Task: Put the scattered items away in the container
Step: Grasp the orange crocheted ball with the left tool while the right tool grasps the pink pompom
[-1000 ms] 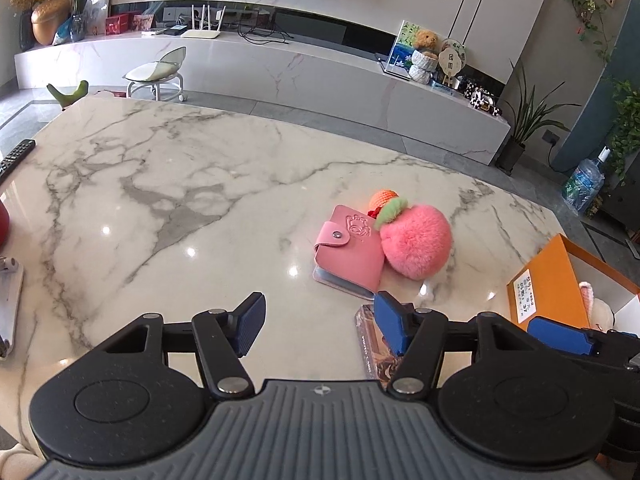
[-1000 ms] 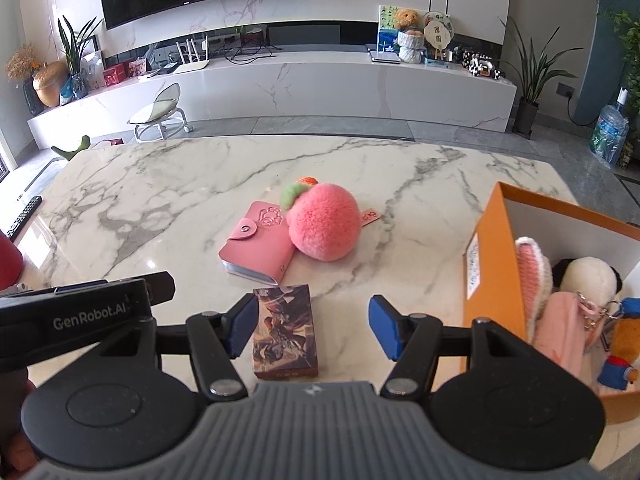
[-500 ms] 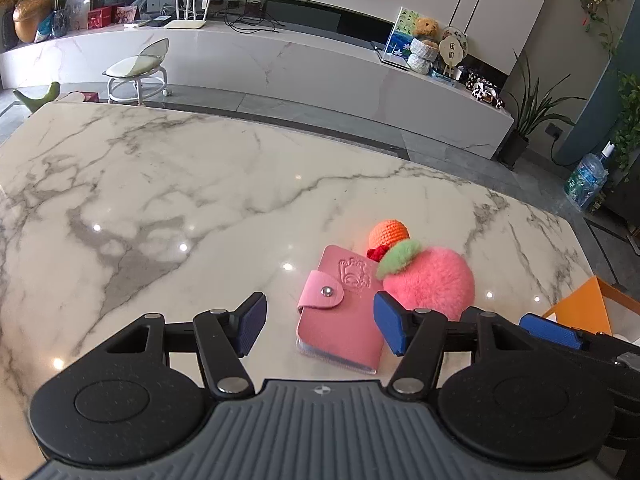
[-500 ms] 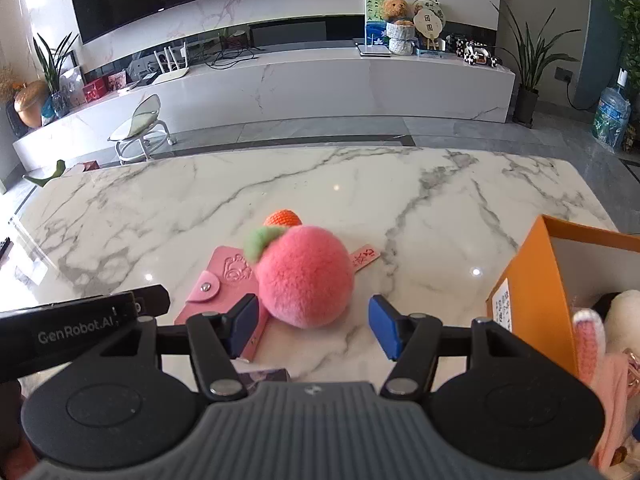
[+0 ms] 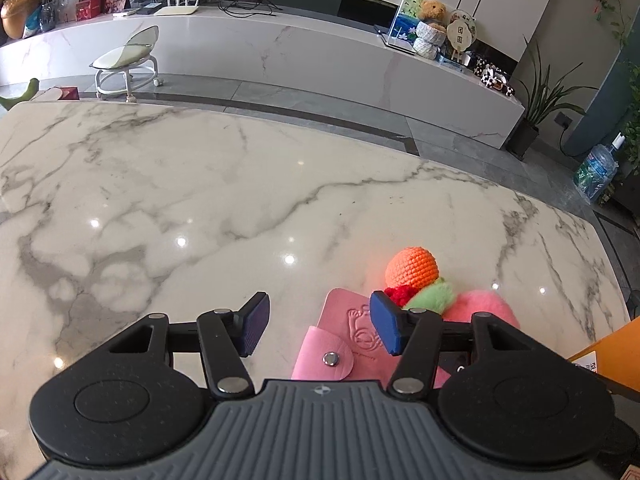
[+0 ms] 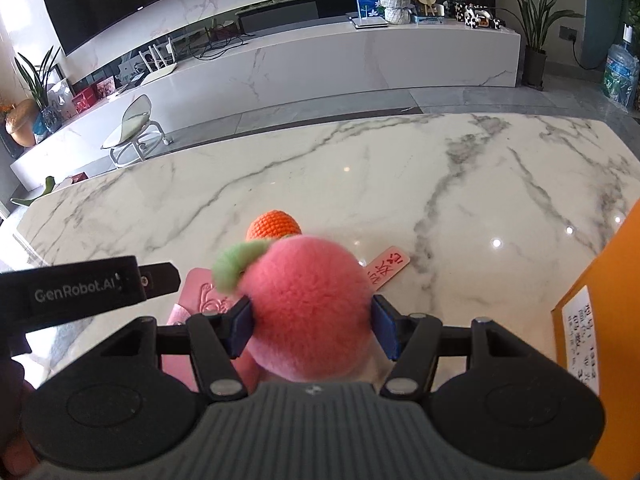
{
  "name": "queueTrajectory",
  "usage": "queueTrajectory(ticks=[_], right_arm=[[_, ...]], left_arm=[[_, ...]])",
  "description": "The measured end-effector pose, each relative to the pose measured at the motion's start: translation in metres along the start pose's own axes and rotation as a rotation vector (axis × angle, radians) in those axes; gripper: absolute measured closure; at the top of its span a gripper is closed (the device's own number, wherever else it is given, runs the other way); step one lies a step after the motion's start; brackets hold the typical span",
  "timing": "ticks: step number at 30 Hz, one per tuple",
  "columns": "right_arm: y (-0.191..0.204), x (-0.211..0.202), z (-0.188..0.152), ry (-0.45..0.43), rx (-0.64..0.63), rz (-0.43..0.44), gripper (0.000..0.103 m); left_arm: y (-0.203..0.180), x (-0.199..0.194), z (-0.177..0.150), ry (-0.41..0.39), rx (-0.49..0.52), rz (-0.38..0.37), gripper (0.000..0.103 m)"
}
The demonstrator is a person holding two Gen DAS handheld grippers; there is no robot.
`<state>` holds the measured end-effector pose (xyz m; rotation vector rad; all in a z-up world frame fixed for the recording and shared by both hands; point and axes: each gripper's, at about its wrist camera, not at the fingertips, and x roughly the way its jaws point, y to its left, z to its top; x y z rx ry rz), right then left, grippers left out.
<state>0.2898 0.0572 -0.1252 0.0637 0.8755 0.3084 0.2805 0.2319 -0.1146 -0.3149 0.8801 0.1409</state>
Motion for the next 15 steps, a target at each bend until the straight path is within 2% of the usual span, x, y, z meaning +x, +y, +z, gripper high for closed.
queueTrajectory(ticks=[3, 5, 7, 11, 15], right_arm=[[0.0, 0.005, -0.001, -0.01, 0.004, 0.015, 0.043], [-0.001, 0.006, -0.001, -0.02, 0.003, 0.025, 0.055], [-0.002, 0.006, -0.001, -0.033, -0.006, 0.028, 0.058], [-0.011, -0.001, -0.004, -0.036, -0.005, -0.001, 0.06], [-0.022, -0.009, -0.008, -0.03, -0.019, -0.048, 0.06]], left_arm=[[-0.007, 0.007, 0.003, 0.003, 0.018, -0.021, 0.037], [-0.011, 0.01, 0.005, 0.003, 0.028, -0.037, 0.036], [-0.017, 0.013, 0.006, 0.005, 0.032, -0.055, 0.033], [-0.029, 0.019, 0.007, 0.007, 0.042, -0.092, 0.028], [-0.042, 0.028, 0.007, 0.013, 0.055, -0.116, 0.028]])
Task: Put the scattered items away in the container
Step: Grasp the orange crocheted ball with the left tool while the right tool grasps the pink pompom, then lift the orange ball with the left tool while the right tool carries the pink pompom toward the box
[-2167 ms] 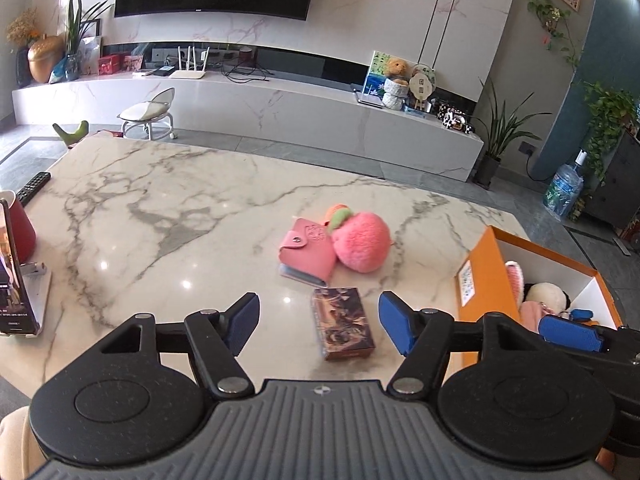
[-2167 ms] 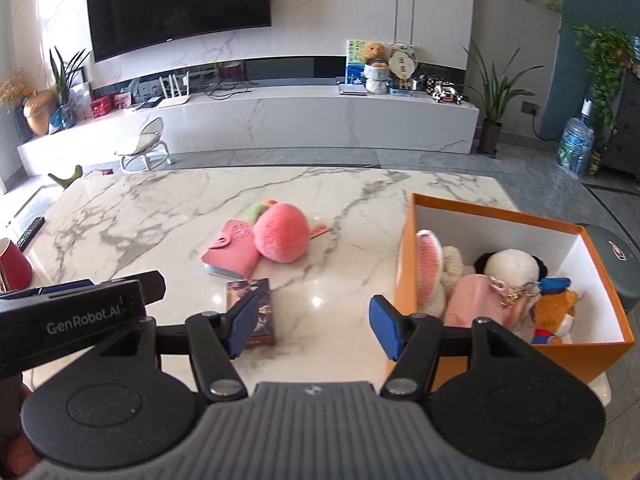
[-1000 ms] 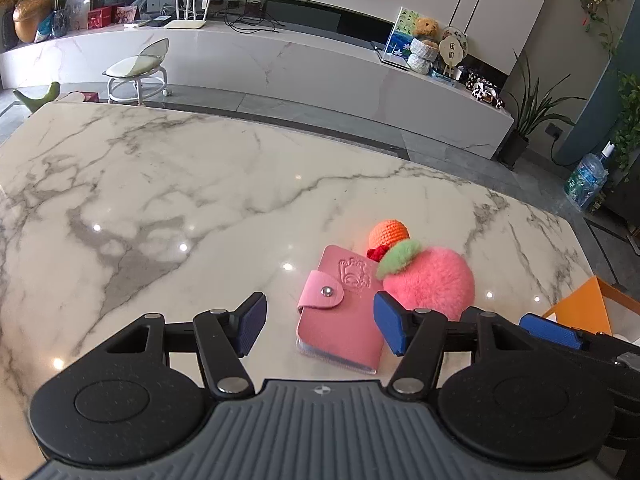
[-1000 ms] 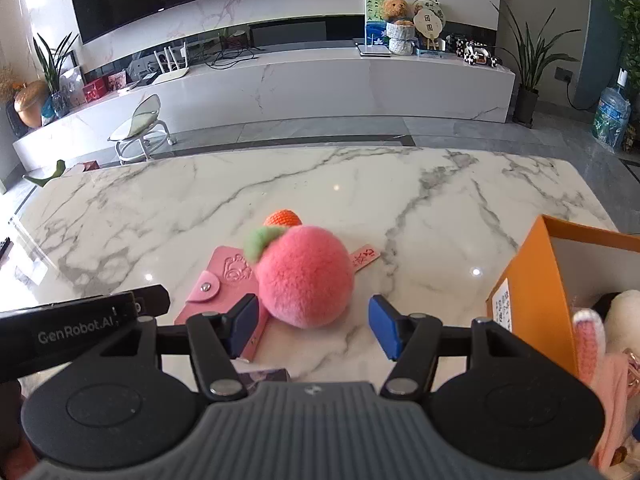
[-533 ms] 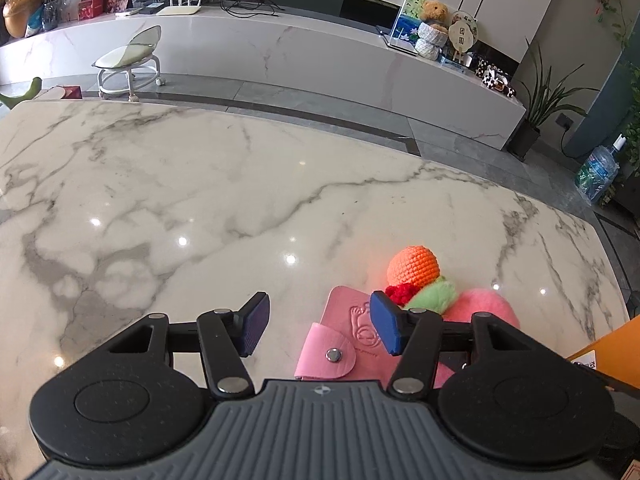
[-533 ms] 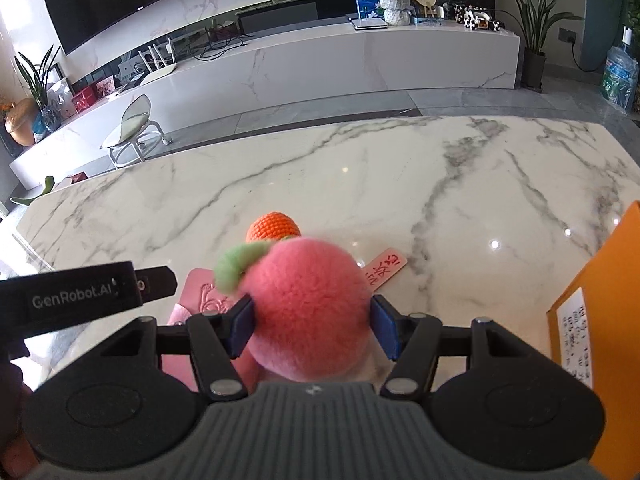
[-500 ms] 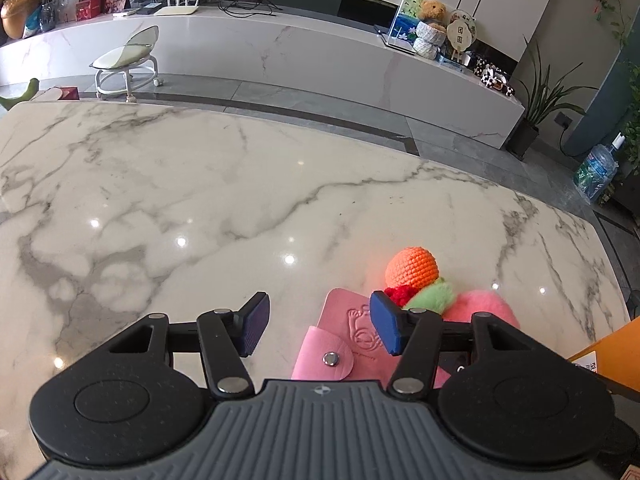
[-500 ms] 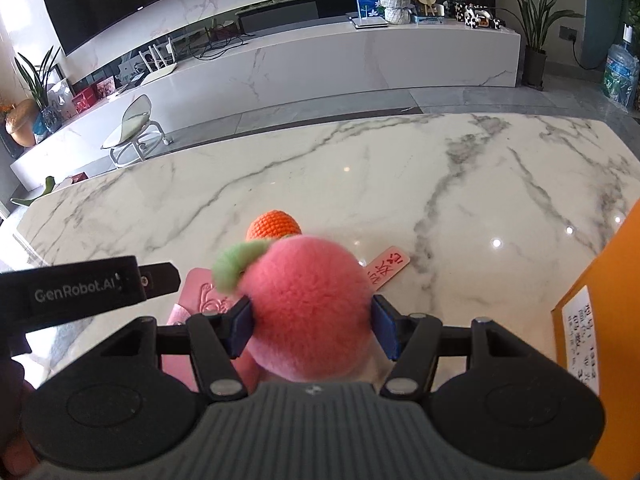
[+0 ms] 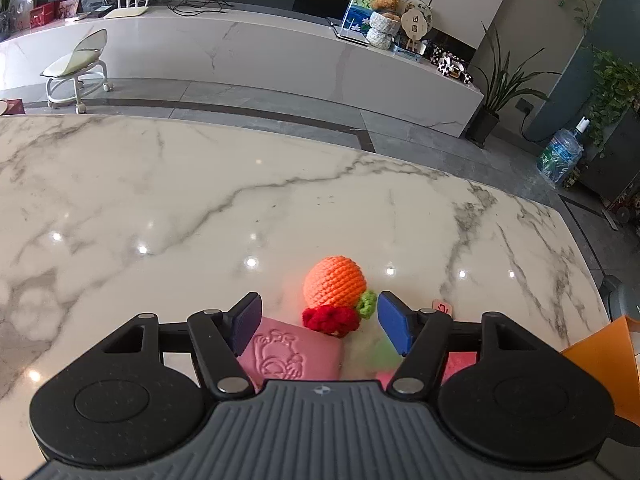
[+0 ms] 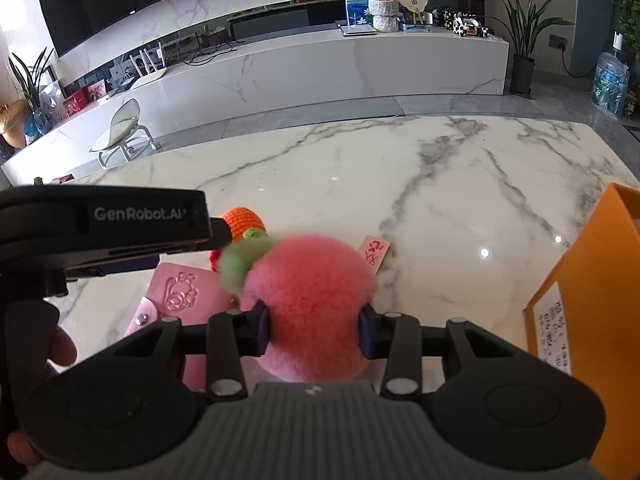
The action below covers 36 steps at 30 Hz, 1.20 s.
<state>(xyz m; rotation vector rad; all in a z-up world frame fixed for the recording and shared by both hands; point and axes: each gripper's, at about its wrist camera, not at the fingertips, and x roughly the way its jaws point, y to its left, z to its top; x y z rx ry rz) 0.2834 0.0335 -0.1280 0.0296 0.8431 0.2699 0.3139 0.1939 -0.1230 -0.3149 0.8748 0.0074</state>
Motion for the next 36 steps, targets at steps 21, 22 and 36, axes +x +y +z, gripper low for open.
queueTrajectory(ticks=[21, 22, 36], right_arm=[[-0.003, 0.019, 0.004, -0.085, -0.018, -0.045, 0.042], [-0.003, 0.02, 0.003, -0.089, -0.017, -0.05, 0.042], [0.0, 0.023, -0.001, -0.112, -0.055, -0.062, 0.059]], left_arm=[[-0.015, 0.044, -0.002, -0.021, 0.084, 0.025, 0.048], [-0.016, 0.043, -0.003, -0.027, 0.092, 0.03, 0.048], [-0.014, 0.02, -0.006, -0.065, 0.075, 0.013, 0.05]])
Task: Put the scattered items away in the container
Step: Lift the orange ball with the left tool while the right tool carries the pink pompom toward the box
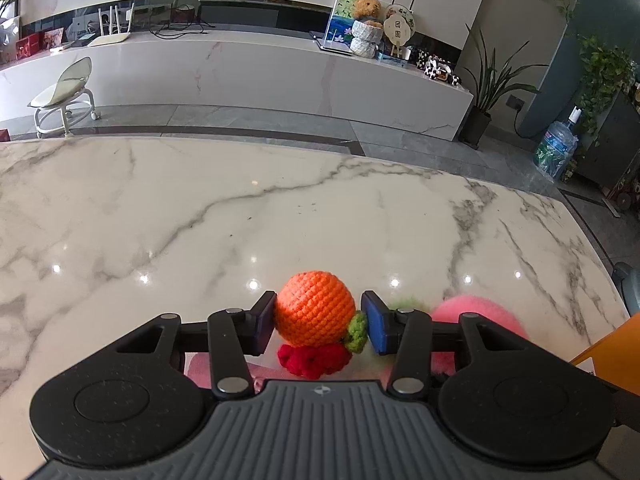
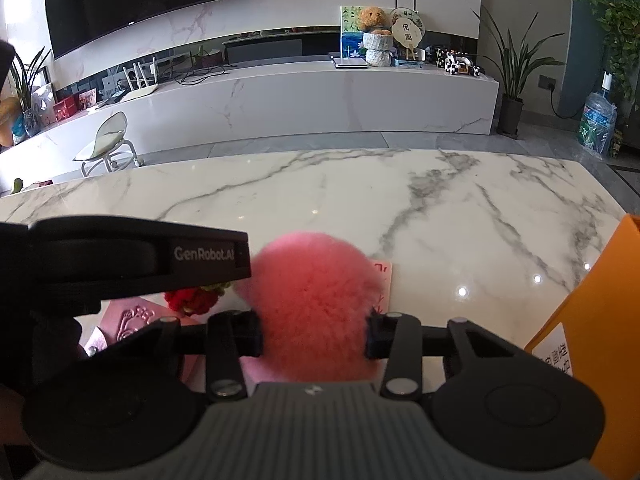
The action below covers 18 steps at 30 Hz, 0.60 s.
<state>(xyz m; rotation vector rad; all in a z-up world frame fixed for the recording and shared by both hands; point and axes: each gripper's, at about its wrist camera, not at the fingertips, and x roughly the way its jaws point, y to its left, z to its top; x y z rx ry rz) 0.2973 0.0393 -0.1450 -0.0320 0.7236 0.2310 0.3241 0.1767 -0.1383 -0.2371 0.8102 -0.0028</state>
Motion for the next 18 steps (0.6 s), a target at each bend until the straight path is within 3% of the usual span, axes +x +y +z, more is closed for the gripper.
queueTrajectory(ticks=[10, 18], right_arm=[[0.0, -0.051, 0.005, -0.024, 0.005, 0.001, 0.059], [-0.007, -0.135, 0.014, -0.073, 0.02, 0.042, 0.059]], left_arm=[[-0.01, -0.069, 0.003, -0.04, -0.016, 0.013, 0.05], [-0.026, -0.162, -0.003, -0.1, -0.03, 0.01, 0.05]])
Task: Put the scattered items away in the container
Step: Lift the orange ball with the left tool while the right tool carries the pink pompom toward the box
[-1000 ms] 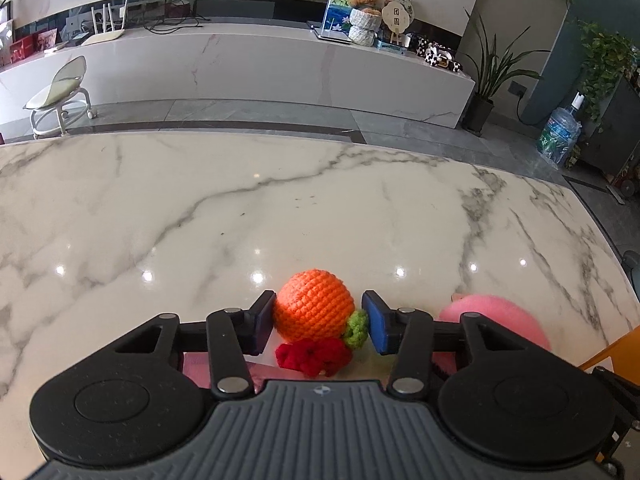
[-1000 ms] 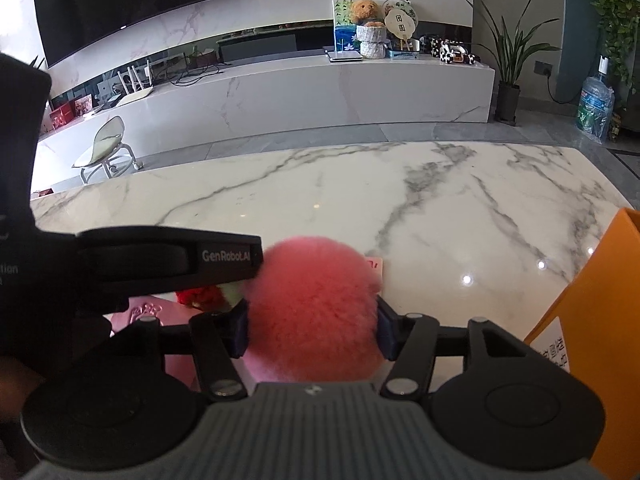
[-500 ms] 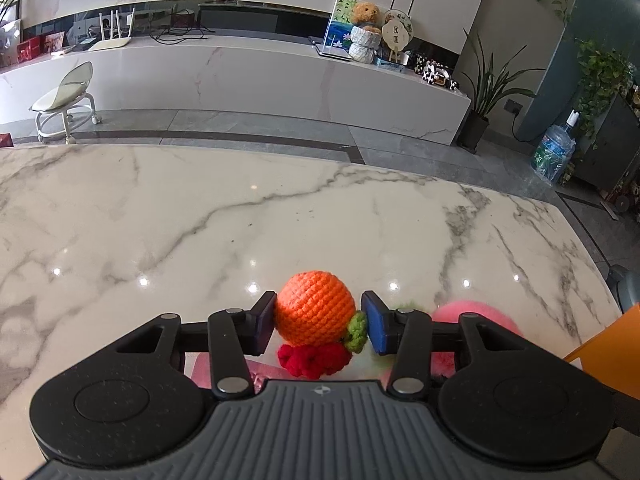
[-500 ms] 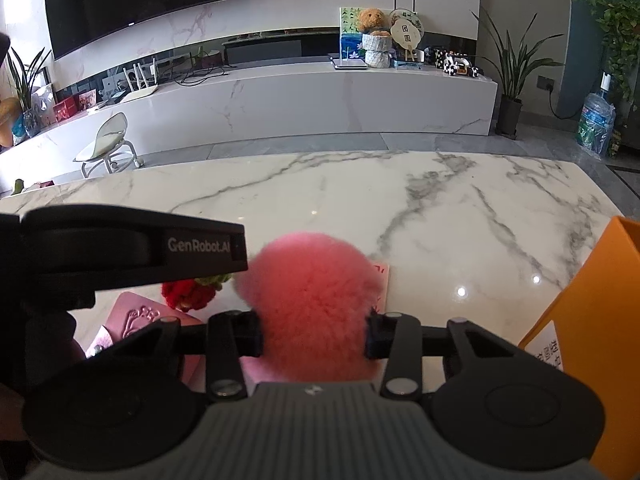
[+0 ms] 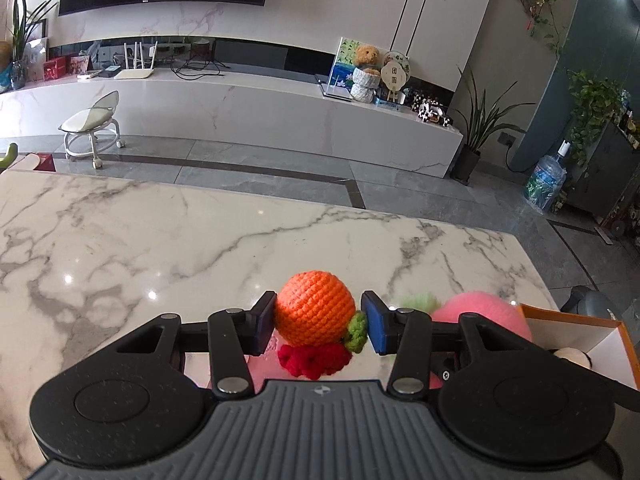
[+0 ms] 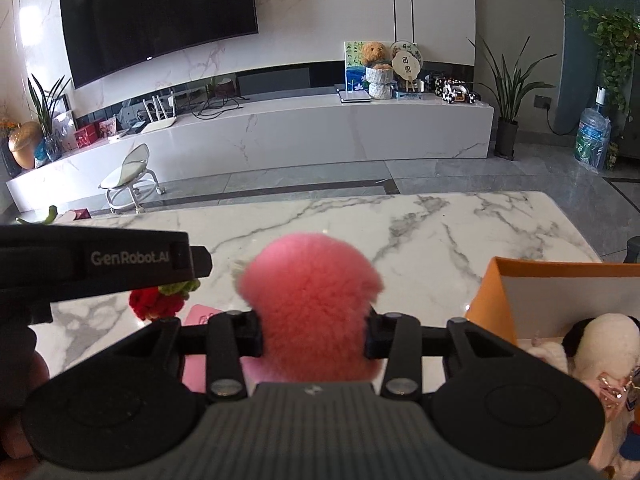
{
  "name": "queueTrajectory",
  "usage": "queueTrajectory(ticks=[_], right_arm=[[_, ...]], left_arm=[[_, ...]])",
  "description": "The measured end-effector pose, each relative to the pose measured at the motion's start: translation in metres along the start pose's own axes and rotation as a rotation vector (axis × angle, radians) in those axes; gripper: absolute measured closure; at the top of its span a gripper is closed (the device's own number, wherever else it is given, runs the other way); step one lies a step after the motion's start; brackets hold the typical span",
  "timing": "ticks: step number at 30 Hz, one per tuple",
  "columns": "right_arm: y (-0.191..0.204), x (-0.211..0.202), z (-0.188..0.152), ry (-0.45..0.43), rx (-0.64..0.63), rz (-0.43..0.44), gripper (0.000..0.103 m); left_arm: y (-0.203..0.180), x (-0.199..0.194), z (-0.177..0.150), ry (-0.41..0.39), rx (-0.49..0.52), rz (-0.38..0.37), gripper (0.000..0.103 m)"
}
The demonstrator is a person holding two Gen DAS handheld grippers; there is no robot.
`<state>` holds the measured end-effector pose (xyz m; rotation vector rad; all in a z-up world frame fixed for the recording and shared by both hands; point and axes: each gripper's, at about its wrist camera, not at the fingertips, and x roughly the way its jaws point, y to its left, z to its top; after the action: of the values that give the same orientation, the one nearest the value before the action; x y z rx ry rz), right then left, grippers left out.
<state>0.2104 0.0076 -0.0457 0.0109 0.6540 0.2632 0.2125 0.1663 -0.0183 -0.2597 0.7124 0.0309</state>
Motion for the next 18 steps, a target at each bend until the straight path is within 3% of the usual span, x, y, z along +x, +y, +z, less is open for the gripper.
queueTrajectory(ticks=[12, 18], right_arm=[[-0.022, -0.139, -0.005, -0.137, 0.042, -0.024, 0.059], [-0.05, -0.196, -0.018, -0.211, 0.086, -0.072, 0.059]], left_arm=[[-0.063, -0.119, -0.022, -0.123, 0.068, -0.084, 0.05], [-0.104, -0.15, -0.04, -0.161, 0.125, -0.145, 0.05]])
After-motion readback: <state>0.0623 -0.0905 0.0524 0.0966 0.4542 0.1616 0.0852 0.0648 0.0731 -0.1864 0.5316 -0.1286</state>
